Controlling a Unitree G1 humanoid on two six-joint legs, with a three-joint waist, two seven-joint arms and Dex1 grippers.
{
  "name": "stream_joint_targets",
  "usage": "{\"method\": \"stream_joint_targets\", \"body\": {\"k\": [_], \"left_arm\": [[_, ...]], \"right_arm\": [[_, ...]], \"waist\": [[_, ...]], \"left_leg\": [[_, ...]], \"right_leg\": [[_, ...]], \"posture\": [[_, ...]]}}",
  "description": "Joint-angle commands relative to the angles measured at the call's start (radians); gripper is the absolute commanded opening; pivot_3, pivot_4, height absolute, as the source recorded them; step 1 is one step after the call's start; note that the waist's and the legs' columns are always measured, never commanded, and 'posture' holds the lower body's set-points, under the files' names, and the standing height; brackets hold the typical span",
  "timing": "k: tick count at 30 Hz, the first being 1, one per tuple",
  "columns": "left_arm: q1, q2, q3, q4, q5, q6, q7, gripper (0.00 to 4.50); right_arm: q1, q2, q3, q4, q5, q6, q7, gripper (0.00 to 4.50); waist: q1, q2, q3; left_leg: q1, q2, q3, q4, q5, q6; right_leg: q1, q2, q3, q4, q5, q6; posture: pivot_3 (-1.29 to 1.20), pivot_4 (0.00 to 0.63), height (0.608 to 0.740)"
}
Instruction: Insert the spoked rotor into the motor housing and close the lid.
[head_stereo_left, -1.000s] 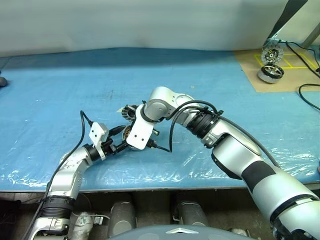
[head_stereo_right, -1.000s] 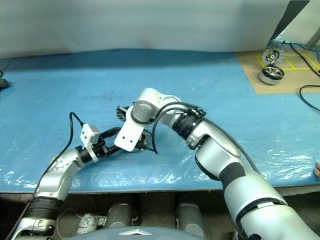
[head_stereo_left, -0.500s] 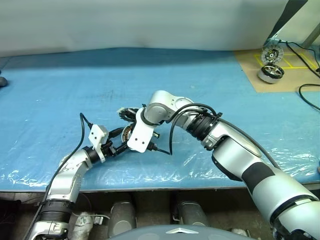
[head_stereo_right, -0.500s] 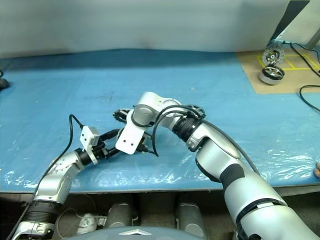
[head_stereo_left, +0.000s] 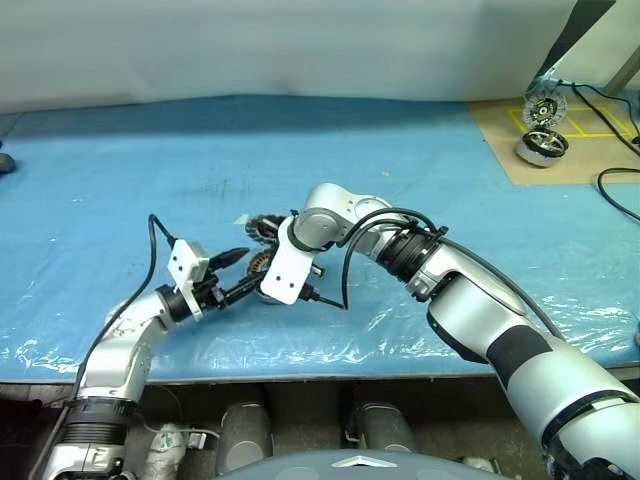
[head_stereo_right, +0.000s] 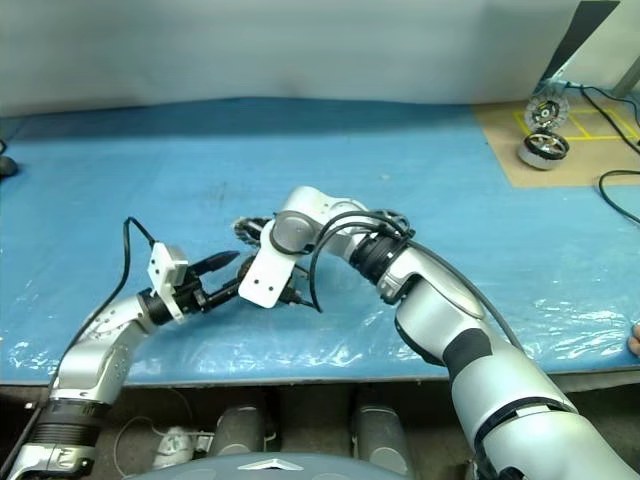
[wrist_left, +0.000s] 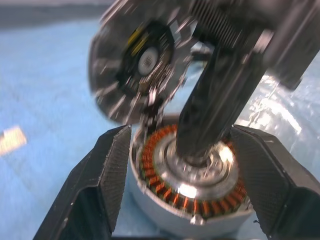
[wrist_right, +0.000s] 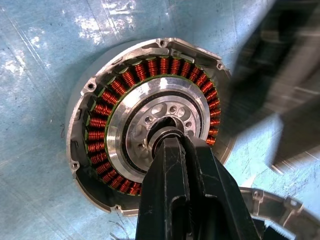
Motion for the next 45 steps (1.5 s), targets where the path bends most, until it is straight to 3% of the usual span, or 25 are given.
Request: {"method": "stream_joint_targets", "body": {"k": [1,17,37,40,44,45], "left_arm": [[0.025,0.039,0.023,-0.081,-0.039,0.030,-0.033,3.40],[0.078,0.042,0.015,0.037,0.019,-0.045,-0.048,3.40],[0.062,0.019,0.006,0.043,0.033,-0.049,-0.046,3.40],[0.063,0.015,0.009,0.041,0.031,-0.048,-0.042,3.40],[0.062,0.013,0.010,0.045,0.032,-0.048,-0.041,3.40],[0.061,0.012,0.010,0.046,0.032,-0.048,-0.041,3.40]], "right_arm": [[-0.005,0.008,0.008,-0.008,-0.002,-0.007,-0.006,0.04],[0.006,0.003,0.017,-0.037,-0.012,-0.014,0.001,0.04],[0.046,0.002,0.035,-0.019,0.008,-0.014,0.034,0.04],[0.053,0.003,0.036,-0.009,0.023,-0.033,0.043,0.65],[0.053,0.013,0.022,0.009,0.007,-0.005,0.005,1.90],[0.052,0.014,0.019,0.011,0.009,-0.001,0.007,1.90]], "waist": [[-0.001,0.000,0.000],[0.000,0.000,0.000],[0.002,0.000,0.000],[0.002,0.000,0.000],[0.002,0.000,0.000],[0.002,0.000,0.000]], "left_leg": [[0.000,0.000,0.000,0.000,0.000,0.000],[0.000,0.000,0.000,0.000,0.000,0.000],[0.001,0.000,0.000,0.000,0.000,0.000],[0.001,0.000,0.000,0.000,0.000,0.000],[0.002,0.000,0.000,0.000,0.000,0.000],[0.003,0.000,0.000,0.000,0.000,0.000]], "right_leg": [[0.000,0.000,0.000,0.000,0.000,0.000],[0.000,0.000,0.000,0.000,0.000,0.000],[0.001,0.000,0.000,0.000,0.000,0.000],[0.001,0.000,0.000,0.000,0.000,0.000],[0.002,0.000,0.000,0.000,0.000,0.000],[0.002,0.000,0.000,0.000,0.000,0.000]], "posture": [[0.00,0.150,0.740],[0.00,0.150,0.740],[0.00,0.150,0.740],[0.00,0.150,0.740],[0.00,0.150,0.740],[0.00,0.150,0.740]]}}
